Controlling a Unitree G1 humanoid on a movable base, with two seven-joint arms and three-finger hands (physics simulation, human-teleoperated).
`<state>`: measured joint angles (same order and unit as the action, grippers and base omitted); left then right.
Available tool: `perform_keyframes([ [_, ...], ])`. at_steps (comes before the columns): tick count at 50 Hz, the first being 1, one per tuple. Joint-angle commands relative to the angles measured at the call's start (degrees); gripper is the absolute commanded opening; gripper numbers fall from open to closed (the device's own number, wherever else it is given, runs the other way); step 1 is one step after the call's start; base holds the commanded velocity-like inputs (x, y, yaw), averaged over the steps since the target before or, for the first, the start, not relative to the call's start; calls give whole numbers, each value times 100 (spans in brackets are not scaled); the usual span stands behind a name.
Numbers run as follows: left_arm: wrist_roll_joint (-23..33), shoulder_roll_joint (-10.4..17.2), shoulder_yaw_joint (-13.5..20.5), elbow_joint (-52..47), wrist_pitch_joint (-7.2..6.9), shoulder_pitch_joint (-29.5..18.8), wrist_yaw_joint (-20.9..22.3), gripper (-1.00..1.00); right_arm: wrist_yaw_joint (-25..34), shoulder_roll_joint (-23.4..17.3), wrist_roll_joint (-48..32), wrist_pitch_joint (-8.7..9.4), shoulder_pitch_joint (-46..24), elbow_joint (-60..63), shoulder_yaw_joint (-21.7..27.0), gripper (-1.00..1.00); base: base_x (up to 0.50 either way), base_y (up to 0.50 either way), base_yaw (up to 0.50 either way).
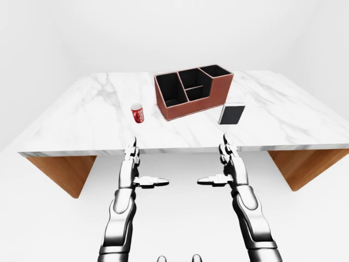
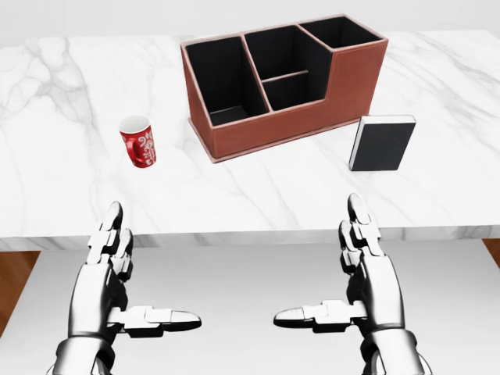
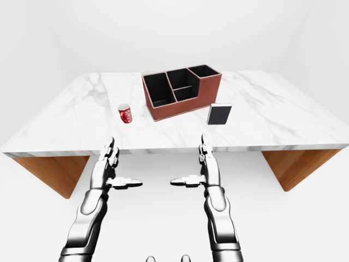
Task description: Pick up the book and place it in the left compartment of the caddy.
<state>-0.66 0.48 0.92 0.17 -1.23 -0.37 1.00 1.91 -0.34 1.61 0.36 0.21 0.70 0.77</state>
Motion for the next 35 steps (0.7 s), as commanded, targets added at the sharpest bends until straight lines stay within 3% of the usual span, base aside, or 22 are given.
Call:
perform_keyframes([
  [1, -108, 83, 149, 46, -260, -81, 163, 100, 344, -55, 314, 118, 37, 165, 121, 98, 0, 0, 0],
  [17, -90, 96, 146, 51, -222, -74, 226, 100, 331, -69, 291, 196, 20, 167, 124, 98, 1, -3, 0],
  [23, -71, 90, 127, 21, -201, -33, 270, 100, 308, -64, 261, 157, 20, 152, 136, 98, 39, -37, 0],
  [29, -185, 98, 170, -49, -308, -33, 316, 100, 255, -70, 230, 203, -31, 61, 151, 98, 50, -14, 0],
  [35, -151, 91, 145, -21, -270, -23, 333, 100, 163, -86, 97, 179, -21, 40, 144, 99, 50, -5, 0],
])
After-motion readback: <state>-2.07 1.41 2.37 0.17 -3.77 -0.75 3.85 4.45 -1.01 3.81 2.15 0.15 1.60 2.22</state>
